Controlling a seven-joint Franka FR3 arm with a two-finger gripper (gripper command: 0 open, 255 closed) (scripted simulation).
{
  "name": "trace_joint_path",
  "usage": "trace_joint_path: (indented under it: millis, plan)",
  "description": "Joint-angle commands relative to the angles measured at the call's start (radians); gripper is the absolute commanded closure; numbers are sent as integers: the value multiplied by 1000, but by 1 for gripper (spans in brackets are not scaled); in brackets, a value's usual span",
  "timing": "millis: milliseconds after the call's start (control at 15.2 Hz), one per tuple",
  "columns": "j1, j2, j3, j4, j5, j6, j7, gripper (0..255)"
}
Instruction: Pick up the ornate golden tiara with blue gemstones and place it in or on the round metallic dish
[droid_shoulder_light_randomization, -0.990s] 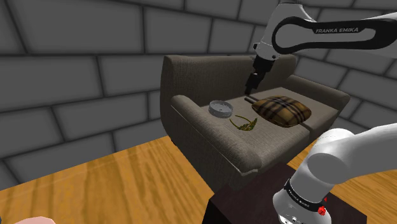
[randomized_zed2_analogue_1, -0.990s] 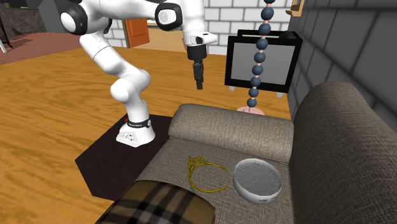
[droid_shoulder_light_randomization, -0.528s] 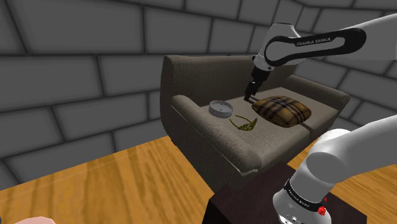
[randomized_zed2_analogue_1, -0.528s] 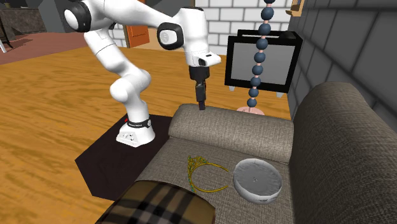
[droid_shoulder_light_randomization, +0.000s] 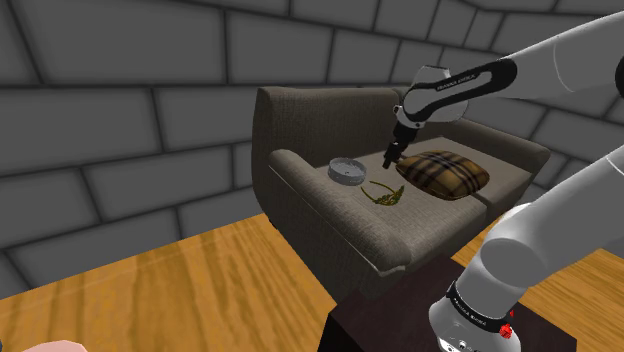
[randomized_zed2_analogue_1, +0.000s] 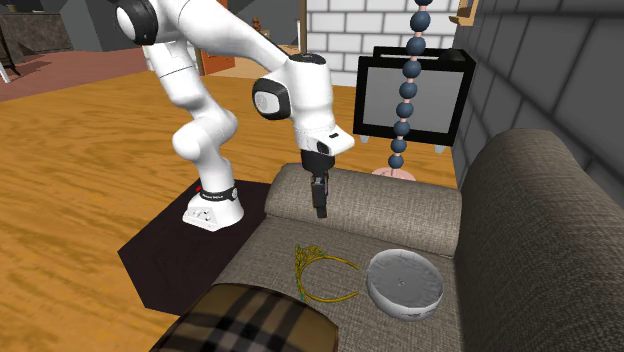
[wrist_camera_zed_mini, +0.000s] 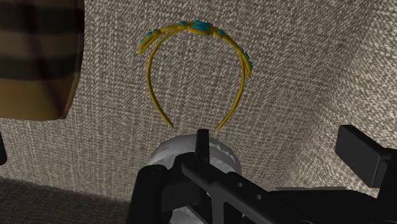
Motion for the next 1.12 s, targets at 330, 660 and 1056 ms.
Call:
trace_joint_path:
  millis: [330,660,1056]
  plan:
    - [11,266,-123,91,149,146,-213,0]
    - [-23,482,-147,200,342,199,-407,0]
    - [-75,615,-113,262,460,238,-510,0]
